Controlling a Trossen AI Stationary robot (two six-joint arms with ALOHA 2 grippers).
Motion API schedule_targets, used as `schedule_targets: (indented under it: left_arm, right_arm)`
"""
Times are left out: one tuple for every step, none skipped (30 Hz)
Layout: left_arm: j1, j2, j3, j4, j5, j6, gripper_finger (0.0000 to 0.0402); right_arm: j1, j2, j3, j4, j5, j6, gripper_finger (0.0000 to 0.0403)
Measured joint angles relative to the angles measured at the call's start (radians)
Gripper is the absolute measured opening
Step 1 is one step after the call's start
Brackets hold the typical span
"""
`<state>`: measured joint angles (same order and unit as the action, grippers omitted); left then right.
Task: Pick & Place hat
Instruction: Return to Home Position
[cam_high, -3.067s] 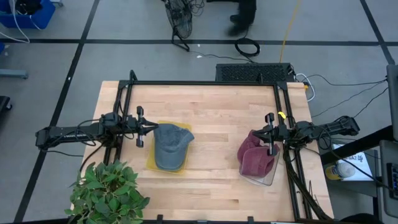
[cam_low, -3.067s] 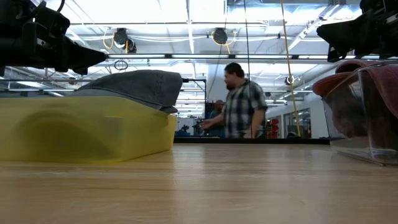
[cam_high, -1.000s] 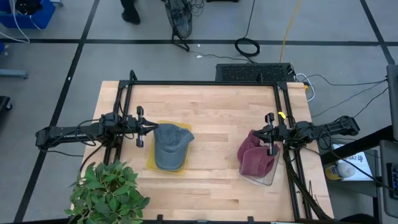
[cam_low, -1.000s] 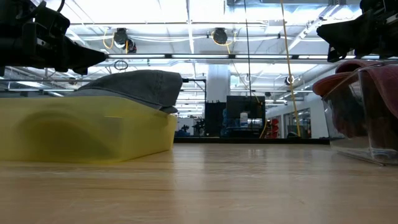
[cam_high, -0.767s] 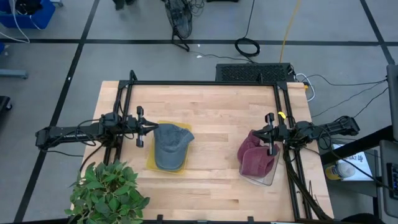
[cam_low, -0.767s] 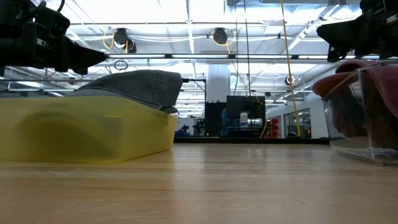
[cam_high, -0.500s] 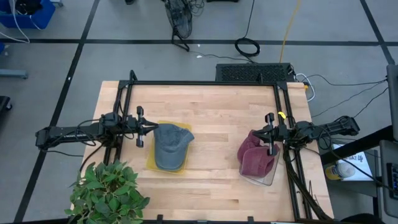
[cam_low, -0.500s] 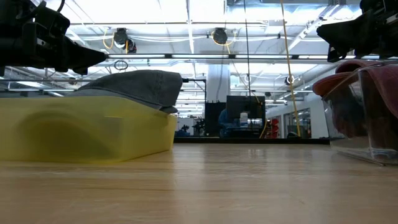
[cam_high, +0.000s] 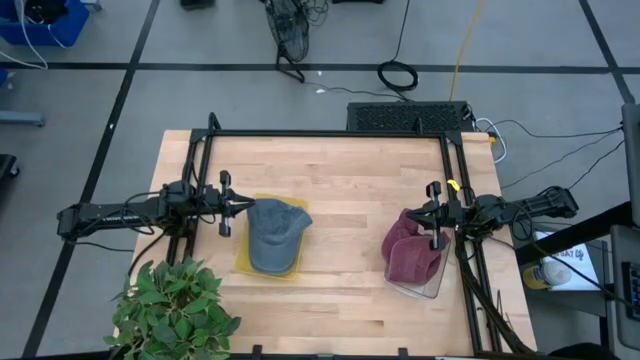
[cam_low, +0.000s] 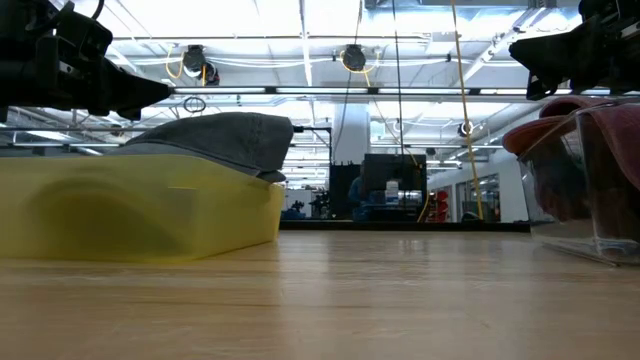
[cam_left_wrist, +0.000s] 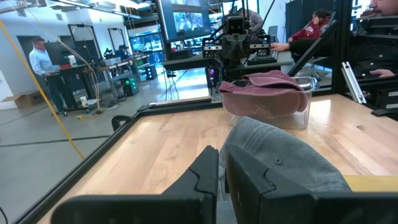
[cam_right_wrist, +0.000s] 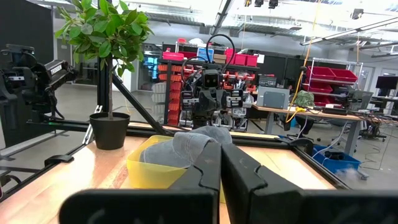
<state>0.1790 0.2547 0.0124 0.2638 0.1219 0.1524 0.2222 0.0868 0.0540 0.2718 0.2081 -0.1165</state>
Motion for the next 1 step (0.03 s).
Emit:
schedule_targets:
  left_arm:
    - [0.000, 0.000, 0.000, 0.000, 0.000, 0.000, 0.0037]
  right_arm:
    - [0.000, 0.000, 0.000, 0.000, 0.000, 0.000, 0.0000]
